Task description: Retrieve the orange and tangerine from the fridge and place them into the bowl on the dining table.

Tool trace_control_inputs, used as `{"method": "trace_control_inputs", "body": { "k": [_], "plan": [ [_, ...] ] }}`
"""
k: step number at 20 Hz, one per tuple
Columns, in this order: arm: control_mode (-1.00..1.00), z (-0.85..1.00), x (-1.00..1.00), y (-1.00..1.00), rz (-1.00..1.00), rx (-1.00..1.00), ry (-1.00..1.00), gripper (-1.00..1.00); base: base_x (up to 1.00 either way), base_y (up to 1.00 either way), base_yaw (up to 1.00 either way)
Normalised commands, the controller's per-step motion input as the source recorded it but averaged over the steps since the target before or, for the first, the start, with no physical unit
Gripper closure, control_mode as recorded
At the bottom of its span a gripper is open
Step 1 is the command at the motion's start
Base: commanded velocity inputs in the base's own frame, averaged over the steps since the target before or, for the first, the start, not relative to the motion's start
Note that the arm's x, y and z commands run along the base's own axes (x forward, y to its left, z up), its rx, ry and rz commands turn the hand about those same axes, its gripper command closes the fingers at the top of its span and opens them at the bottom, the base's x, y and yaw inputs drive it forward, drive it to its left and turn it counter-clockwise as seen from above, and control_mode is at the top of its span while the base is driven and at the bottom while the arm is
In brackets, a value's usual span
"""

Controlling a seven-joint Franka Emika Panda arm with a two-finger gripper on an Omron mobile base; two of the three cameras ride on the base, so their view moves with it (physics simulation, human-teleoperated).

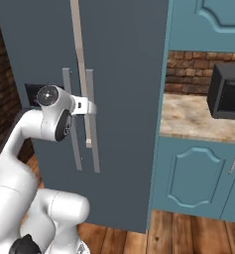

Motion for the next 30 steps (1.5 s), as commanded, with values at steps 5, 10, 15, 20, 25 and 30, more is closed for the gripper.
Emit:
{"method": "trace_control_inputs", "body": {
  "k": [5,10,15,20,25,30],
  "plan": [
    [-1.0,-0.25,0.82,0.0,0.0,0.0,0.0,-1.0,0.0,0.0,0.0],
    [-1.0,-0.28,0.8,0.0,0.0,0.0,0.0,-1.0,0.0,0.0,0.0],
    [-1.0,-0.32,0.73,0.0,0.0,0.0,0.0,-1.0,0.0,0.0,0.0],
    [-1.0,-0.33,0.69,0.0,0.0,0.0,-0.01,-1.0,0.0,0.0,0.0],
    [-1.0,-0.25,0.67,0.0,0.0,0.0,-0.01,-1.0,0.0,0.0,0.0],
    [-1.0,-0.26,0.65,0.0,0.0,0.0,-0.07,-1.0,0.0,0.0,0.0]
  ]
}}
